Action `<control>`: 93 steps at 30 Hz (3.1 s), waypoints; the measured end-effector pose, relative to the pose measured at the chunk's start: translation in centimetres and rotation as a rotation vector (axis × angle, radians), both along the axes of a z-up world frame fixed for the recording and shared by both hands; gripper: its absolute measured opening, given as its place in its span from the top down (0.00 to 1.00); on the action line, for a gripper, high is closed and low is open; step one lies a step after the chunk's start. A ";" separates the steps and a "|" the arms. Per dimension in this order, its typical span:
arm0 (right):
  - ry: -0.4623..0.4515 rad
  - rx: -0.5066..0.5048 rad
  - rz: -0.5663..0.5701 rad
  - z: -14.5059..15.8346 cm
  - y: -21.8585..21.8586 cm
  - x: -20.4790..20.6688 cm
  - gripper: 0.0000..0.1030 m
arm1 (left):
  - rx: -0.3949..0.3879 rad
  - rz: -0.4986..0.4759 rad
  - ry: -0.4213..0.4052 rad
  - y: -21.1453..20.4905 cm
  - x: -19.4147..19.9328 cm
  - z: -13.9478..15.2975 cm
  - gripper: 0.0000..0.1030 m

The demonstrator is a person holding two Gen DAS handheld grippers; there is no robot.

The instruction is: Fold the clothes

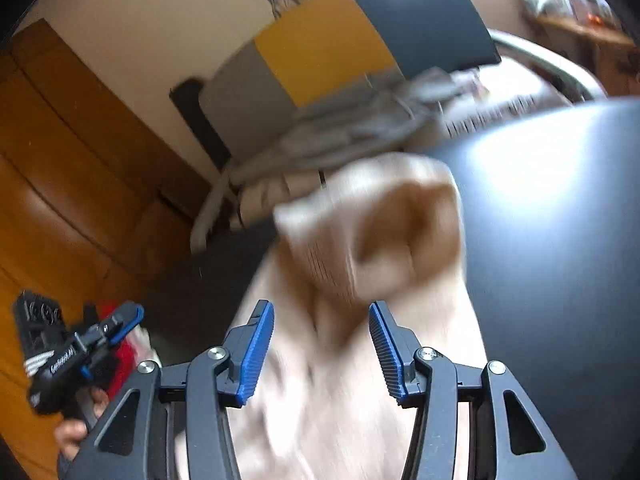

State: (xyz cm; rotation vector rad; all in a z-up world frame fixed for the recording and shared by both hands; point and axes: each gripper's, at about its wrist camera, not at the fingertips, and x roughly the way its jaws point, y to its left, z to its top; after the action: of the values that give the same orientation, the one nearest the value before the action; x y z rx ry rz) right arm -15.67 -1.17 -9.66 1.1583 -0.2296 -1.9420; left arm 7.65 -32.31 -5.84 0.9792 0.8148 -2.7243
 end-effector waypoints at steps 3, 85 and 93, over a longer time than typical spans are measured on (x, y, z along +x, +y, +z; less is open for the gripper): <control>0.029 0.054 0.042 -3.0 2.7 5.0 0.41 | -0.039 -0.065 -0.046 4.9 3.6 -2.1 0.74; 0.294 0.277 0.202 -6.2 5.5 13.2 0.00 | 0.052 -0.117 0.046 8.9 10.4 -8.1 0.11; 0.208 0.324 0.244 -9.0 1.4 13.4 0.00 | 0.054 -0.122 0.054 9.1 10.4 -8.1 0.11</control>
State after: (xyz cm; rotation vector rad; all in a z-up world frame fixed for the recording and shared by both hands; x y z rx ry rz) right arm -2.23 0.22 -18.69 1.1162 0.3347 -1.9044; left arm 18.04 -23.23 -13.90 1.0018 0.8697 -2.8569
